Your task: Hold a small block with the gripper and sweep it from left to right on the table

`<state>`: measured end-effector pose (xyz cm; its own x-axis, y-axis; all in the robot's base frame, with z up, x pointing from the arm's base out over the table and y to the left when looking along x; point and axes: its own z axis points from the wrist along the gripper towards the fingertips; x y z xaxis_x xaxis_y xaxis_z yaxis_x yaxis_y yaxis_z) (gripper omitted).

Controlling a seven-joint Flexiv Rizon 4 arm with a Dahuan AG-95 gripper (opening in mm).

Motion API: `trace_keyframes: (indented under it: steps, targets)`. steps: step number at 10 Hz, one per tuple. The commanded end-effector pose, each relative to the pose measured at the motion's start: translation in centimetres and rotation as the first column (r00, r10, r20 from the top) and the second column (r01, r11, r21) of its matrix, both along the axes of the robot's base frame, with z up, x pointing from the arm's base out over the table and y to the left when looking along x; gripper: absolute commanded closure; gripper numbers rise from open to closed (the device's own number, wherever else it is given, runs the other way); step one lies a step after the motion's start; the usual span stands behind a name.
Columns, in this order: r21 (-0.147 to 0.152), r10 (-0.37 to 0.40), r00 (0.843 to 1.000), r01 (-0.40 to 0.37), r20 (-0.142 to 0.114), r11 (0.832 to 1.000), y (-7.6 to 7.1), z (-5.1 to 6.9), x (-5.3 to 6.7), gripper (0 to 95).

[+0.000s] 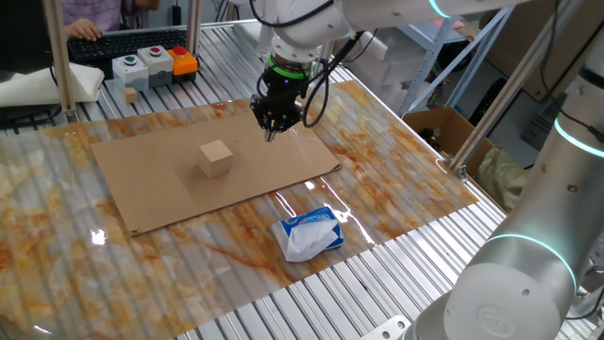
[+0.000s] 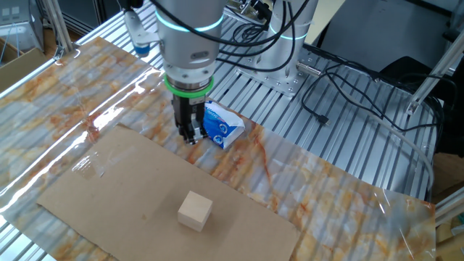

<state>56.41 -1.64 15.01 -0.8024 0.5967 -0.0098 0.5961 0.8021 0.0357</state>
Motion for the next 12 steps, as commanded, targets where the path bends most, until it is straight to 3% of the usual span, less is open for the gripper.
trace_keyframes:
  steps: [1,7,12]
  targets:
    - [0.0,0.001,1.0,-0.001,0.0,1.0,-0.3,-0.1,0.8,95.0]
    - [-0.001,0.0,1.0,0.0,0.0,1.0,-0.8,-1.0,2.5,95.0]
    - [-0.002,0.024,1.0,-0.024,0.001,1.0,-1.0,-1.8,3.2,95.0]
